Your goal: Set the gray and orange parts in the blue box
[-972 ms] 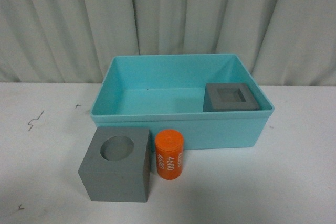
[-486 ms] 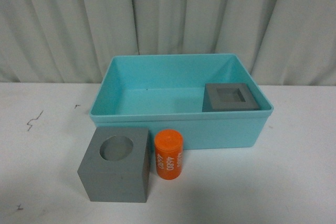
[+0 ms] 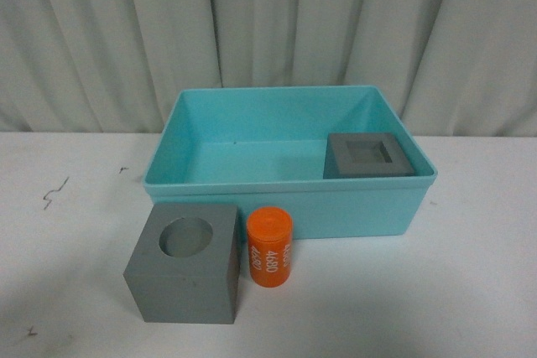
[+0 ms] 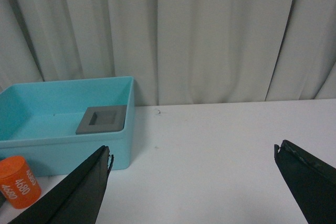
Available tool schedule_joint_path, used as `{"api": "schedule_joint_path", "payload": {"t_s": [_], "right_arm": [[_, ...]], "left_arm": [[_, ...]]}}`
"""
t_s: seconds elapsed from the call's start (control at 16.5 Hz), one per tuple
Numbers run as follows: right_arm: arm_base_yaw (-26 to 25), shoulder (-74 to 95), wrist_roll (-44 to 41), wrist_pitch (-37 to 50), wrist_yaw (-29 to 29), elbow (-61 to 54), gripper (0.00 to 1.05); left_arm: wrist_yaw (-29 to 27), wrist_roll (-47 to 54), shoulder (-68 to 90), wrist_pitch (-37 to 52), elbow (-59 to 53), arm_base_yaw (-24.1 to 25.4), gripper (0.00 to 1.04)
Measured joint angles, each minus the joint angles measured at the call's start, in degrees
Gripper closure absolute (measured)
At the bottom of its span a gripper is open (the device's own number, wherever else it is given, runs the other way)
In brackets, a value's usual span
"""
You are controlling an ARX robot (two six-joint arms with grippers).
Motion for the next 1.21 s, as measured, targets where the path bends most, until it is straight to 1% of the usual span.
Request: {"api": "schedule_joint_path", "payload": {"t_s": [0.06, 0.12, 0.18, 0.3, 0.43, 0.49, 0.61, 0.79, 1.21], "right_arm": [[0.02, 0.0, 0.0, 0.0, 0.0, 0.0, 0.06], [0.02, 0.0, 0.0, 0.04, 0.0, 0.0, 0.06], [0.02, 0.0, 0.0, 0.02, 0.0, 0.0, 0.06], [0.02, 0.0, 0.0, 0.0, 0.0, 0.0, 0.06], [0.02, 0.0, 0.0, 0.02, 0.0, 0.0, 0.06], [0.02, 0.0, 0.0, 0.02, 0.0, 0.0, 0.06], [0.02, 0.0, 0.0, 0.02, 0.0, 0.0, 0.06], [0.02, 0.0, 0.0, 0.02, 0.0, 0.0, 0.06], [0.02, 0.0, 0.0, 0.02, 0.0, 0.0, 0.06]], "left_arm": [[1.44, -1.18, 8.39, 7.74, 2.75, -1.27, 0.07], [1.18, -1.6, 18.51, 15.08, 5.31, -2.91, 0.07], [2.99, -2.47, 29.4, 21.07, 8.22, -4.55, 0.07], [3.93, -2.97, 47.63, 26.23, 15.58, -6.38, 0.07], [4.02, -3.43, 61.68, 25.79, 22.82, -7.56, 0.07], [3.91, -3.21, 67.54, 24.15, 25.81, -7.98, 0.07], [4.81, -2.32, 73.48, 22.56, 28.35, -8.39, 0.07], [4.35, 0.02, 76.65, 21.62, 29.4, -9.25, 0.07], [3.8, 4.46, 79.21, 20.22, 29.66, -9.2, 0.07]]}}
